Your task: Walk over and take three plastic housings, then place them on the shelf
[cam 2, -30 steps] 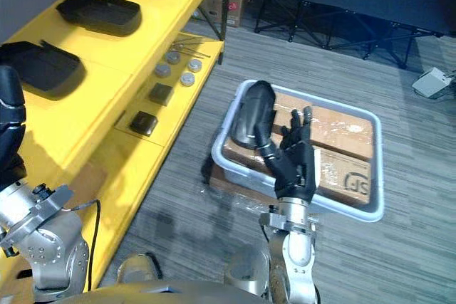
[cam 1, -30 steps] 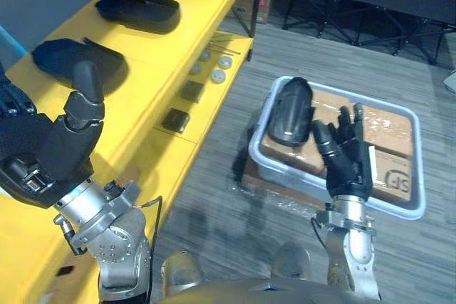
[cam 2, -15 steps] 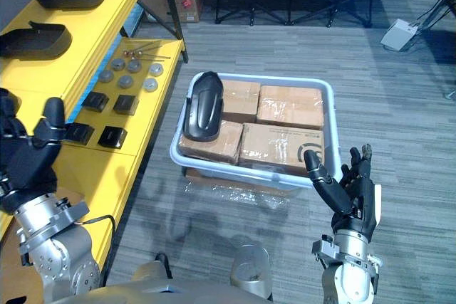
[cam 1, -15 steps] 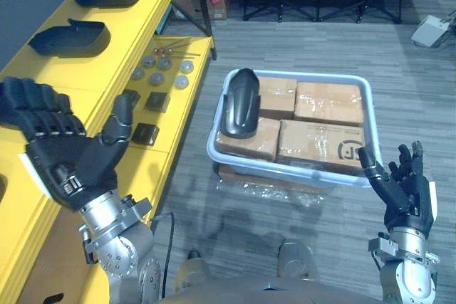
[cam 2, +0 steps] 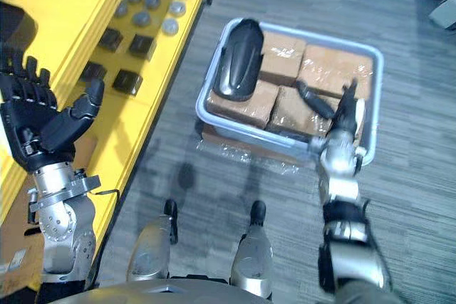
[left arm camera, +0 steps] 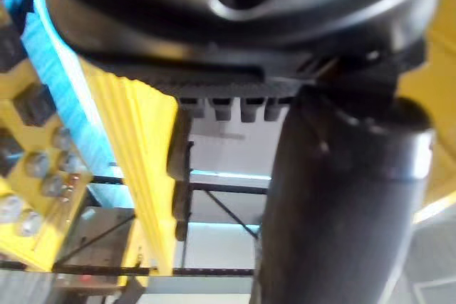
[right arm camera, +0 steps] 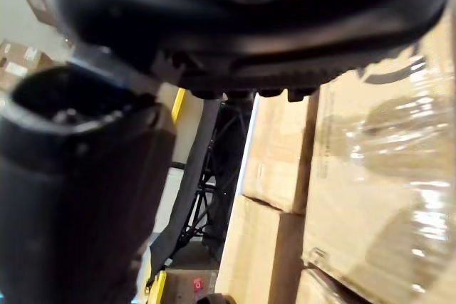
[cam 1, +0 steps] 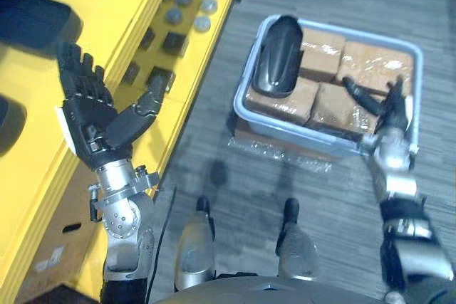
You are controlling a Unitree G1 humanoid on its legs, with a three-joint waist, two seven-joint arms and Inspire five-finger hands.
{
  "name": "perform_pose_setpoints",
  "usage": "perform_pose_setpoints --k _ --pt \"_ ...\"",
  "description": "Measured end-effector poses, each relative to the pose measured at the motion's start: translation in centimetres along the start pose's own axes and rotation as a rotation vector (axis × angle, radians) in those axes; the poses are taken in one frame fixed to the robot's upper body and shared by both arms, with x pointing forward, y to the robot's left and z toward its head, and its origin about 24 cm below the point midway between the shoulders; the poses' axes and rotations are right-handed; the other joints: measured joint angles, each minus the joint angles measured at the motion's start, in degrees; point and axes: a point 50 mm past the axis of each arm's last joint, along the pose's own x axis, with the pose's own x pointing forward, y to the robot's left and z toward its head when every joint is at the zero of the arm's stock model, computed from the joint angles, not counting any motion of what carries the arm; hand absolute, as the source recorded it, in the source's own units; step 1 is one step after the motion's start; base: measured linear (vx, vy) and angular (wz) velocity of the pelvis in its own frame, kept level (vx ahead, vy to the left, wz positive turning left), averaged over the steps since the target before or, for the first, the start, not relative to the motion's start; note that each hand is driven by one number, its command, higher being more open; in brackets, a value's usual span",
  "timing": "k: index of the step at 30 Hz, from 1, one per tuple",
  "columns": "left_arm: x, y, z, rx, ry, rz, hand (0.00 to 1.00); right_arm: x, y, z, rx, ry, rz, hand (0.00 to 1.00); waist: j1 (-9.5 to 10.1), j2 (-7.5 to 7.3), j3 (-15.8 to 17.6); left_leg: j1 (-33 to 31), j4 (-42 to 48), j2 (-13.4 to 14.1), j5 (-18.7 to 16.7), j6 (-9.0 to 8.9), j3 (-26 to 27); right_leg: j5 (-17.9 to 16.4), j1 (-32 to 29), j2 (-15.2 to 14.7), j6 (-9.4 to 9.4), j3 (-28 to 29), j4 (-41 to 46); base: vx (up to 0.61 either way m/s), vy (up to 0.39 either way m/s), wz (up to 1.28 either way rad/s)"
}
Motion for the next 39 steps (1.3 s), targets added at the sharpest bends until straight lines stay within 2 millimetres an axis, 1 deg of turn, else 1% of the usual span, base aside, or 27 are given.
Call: perform_pose_setpoints --k 1,2,3,4,5,6,7,8,9,10,12,14,15,16,18,19,22,23,25,27,29,30,31,32,35,39 --pt "0.0 -0.4 -0.9 0.002 0.037 -0.029 1.0 1.0 -0.3 1.3 -0.017 -0.008 -0.023 1.0 0.74 0.29 0.57 -1.35 0.89 0.0 0.01 0.02 -0.95 0.19 -0.3 0.16 0.05 -0.86 -0.11 -0.01 0.005 0.25" --pt "0.0 -0.5 -1.3 0.005 0.059 -0.042 1.0 1.4 -0.4 1.8 -0.024 -0.008 -0.031 1.0 0.93 0.34 0.73 -2.07 1.41 -0.06 0.02 0.05 -1.48 0.2 -0.43 0.2 0.05 -1.31 -0.09 0.0 0.016 0.23" --pt "-0.2 -0.9 -2.3 0.007 0.103 -0.068 1.0 1.9 -0.5 2.4 -0.043 -0.004 -0.046 1.0 2.12 0.34 0.91 -3.14 2.26 -0.13 -0.09 0.08 -1.9 0.28 -1.09 0.2 0.02 -1.54 0.16 0.01 0.032 0.19" --pt "-0.4 -1.2 -3.0 0.009 0.138 -0.094 1.0 2.4 -0.5 3.1 -0.056 -0.004 -0.056 1.0 2.69 0.46 1.61 -4.08 3.3 -0.3 -0.4 0.25 -2.56 0.28 -1.21 0.18 0.02 -2.11 0.34 0.01 0.041 0.16" --pt "-0.6 -1.3 -3.3 0.012 0.156 -0.104 1.0 2.5 -0.4 3.4 -0.064 -0.002 -0.059 1.0 3.12 0.51 1.88 -4.6 3.78 -0.34 -0.53 0.3 -2.86 0.28 -1.36 0.18 0.01 -2.56 0.49 0.0 0.047 0.14" --pt "-0.9 -1.5 -3.9 0.015 0.186 -0.126 1.0 2.9 -0.4 3.8 -0.081 0.002 -0.068 1.0 4.1 0.58 2.21 -5.61 4.68 -0.34 -0.69 0.33 -3.25 0.28 -2.24 0.18 0.01 -2.87 1.29 -0.02 0.052 0.1" --pt "-1.2 -1.8 -4.2 0.007 0.207 -0.146 1.0 3.3 -0.5 4.5 -0.092 -0.004 -0.078 1.0 5.16 1.01 2.97 -6.29 5.42 -0.34 -0.89 0.45 -3.69 0.27 -2.79 0.14 0.01 -3.44 2.12 -0.02 0.041 0.08" --pt "-1.3 -1.9 -4.4 0.005 0.217 -0.157 1.0 3.4 -0.6 4.9 -0.096 -0.009 -0.083 1.0 5.61 1.29 3.24 -6.76 5.88 -0.36 -0.96 0.53 -3.97 0.27 -3.02 0.12 0.0 -4.09 2.48 -0.05 0.043 0.14" --pt "-1.5 -2.2 -4.7 0.001 0.232 -0.173 1.0 3.9 -0.7 6.0 -0.104 -0.017 -0.091 1.0 6.2 2.07 3.87 -7.67 6.82 -0.39 -1.21 0.65 -4.56 0.24 -3.5 0.11 -0.03 -4.79 3.34 -0.04 0.022 0.1" --pt "-1.7 -2.3 -4.8 -0.004 0.239 -0.18 1.0 4.0 -0.8 6.4 -0.11 -0.019 -0.095 1.0 6.76 2.32 3.99 -8.11 7.24 -0.38 -1.34 0.7 -4.65 0.19 -3.99 0.07 -0.07 -5.02 3.83 -0.08 0.051 0.09" --pt "-2.2 -2.8 -5.2 -0.04 0.276 -0.197 1.0 4.6 -0.9 8.2 -0.128 -0.037 -0.107 1.0 8.02 3.58 4.64 -9.93 9.05 -0.38 -1.72 0.85 -5.23 -0.15 -5.39 -0.06 -0.51 -5.87 5.44 -0.09 0.056 0.02" --pt "-2.4 -3.2 -5.7 -0.045 0.299 -0.215 1.0 4.9 -1.4 9.1 -0.165 -0.044 -0.123 1.0 8.95 4.36 5.07 -11.46 10.32 -0.38 -1.88 0.91 -5.61 -0.38 -6.65 -0.16 -0.5 -6.02 6.65 -0.11 0.052 0.01" --pt "-2.6 -3.3 -5.9 -0.048 0.309 -0.216 1.0 5.0 -1.4 9.6 -0.19 -0.05 -0.128 1.0 9.18 4.45 5.12 -12.96 11.23 -0.38 -1.89 0.93 -5.87 -0.63 -7.89 -0.24 -0.49 -6.26 7.42 -0.11 0.046 0.0" --pt "-2.6 -3.5 -6.1 -0.052 0.316 -0.221 1.0 5.0 -1.5 9.7 -0.21 -0.046 -0.135 1.0 9.61 4.48 5.13 -13.76 11.56 -0.38 -1.88 0.93 -5.95 -0.81 -8.8 -0.38 -0.52 -6.46 8.1 -0.1 0.04 -0.02" --pt "-2.8 -4.2 -6.7 -0.065 0.342 -0.242 1.0 5.2 -2.5 9.6 -0.257 -0.019 -0.161 1.0 10.75 5.26 5.5 -14.86 12.44 -0.45 -1.86 0.98 -6.28 -0.95 -9.72 -0.63 -0.5 -6.7 9.21 -0.1 0.039 0.02" --pt "-3.0 -4.4 -7.0 -0.08 0.362 -0.245 1.0 5.2 -2.9 9.5 -0.27 0.003 -0.183 1.0 11.22 5.34 5.49 -15.78 12.86 -0.72 -1.72 1.2 -6.29 -1.09 -10.87 -1.03 -0.49 -6.76 10.09 -0.1 0.047 0.03" --pt "-3.5 -4.9 -7.3 -0.091 0.387 -0.245 1.0 5.4 -3.9 10.2 -0.295 0.052 -0.254 1.0 11.7 5.73 5.63 -18.42 13.46 -1.63 -1.23 1.7 -6.33 -1.06 -13.69 -2.1 -0.45 -6.8 11.55 -0.08 0.059 0.06" --pt "-3.6 -5.0 -7.4 -0.094 0.393 -0.24 1.0 5.4 -4.1 10.5 -0.305 0.061 -0.281 0.0 11.74 6.2 5.84 -19.12 14.07 -1.82 -1.21 1.76 -6.6 -1.05 -14.14 -2.32 -0.43 -6.97 11.99 -0.07 0.064 0.09" --pt "-3.6 -4.9 -7.6 -0.101 0.401 -0.223 1.0 5.4 -4.2 10.9 -0.353 0.087 -0.32 0.0 11.84 6.47 5.84 -20.74 14.75 -2.43 -1.01 2.13 -6.78 -0.91 -15.35 -2.91 -0.21 -7.19 12.4 -0.07 0.074 0.09" --pt "-3.5 -5.0 -7.8 -0.111 0.411 -0.21 1.0 5.3 -4.4 10.6 -0.381 0.12 -0.353 0.0 12.39 6.7 5.92 -21.64 15.34 -2.54 -1.05 2.25 -6.79 -0.91 -16.05 -3.15 -0.21 -7.24 12.98 -0.05 0.055 0.06" --pt "-3.4 -5.4 -8.0 -0.123 0.419 -0.214 1.0 5.2 -5.8 10.9 -0.442 0.129 -0.425 0.0 13.17 6.95 6.03 -22.18 15.22 -3.18 -0.71 2.63 -6.77 -0.94 -16.9 -3.89 -0.19 -7.3 13.62 -0.04 0.047 0.09" --pt "-3.5 -5.5 -8.0 -0.128 0.421 -0.212 1.0 5.2 -6.7 11.3 -0.453 0.142 -0.45 0.0 13.17 7.06 5.95 -22.77 15.26 -3.44 -0.5 2.76 -6.75 -0.95 -17.44 -4.23 -0.21 -7.43 13.92 -0.03 0.031 0.07" --pt "-3.5 -5.5 -8.0 -0.129 0.421 -0.21 1.0 5.2 -7.0 11.5 -0.454 0.15 -0.457 0.0 13.2 7.06 5.95 -23.02 15.3 -3.5 -0.46 2.8 -6.74 -0.94 -17.65 -4.29 -0.2 -7.44 13.94 -0.04 0.036 0.09" --pt "-3.4 -5.5 -8.0 -0.132 0.42 -0.209 1.0 5.1 -7.9 11.9 -0.492 0.156 -0.492 0.0 13.13 7.06 5.95 -23.63 15.31 -3.8 -0.25 2.89 -6.73 -0.96 -18.34 -4.69 -0.17 -7.51 14.4 -0.03 0.027 0.04" --pt "-3.4 -5.5 -8.0 -0.137 0.422 -0.205 1.0 5.0 -8.5 12.0 -0.539 0.16 -0.518 0.0 13.06 7.06 5.95 -23.88 15.34 -4.0 -0.15 2.95 -6.65 -1.11 -18.86 -5.02 -0.18 -7.46 15.06 -0.01 0.008 0.02" --pt "-3.3 -5.5 -7.8 -0.141 0.415 -0.194 1.0 4.9 -8.3 11.6 -0.585 0.163 -0.503 0.0 12.94 7.06 5.95 -23.9 15.36 -3.97 -0.16 2.96 -6.82 -1.82 -19.06 -5.16 -0.2 -7.69 15.99 0.0 0.004 0.03"
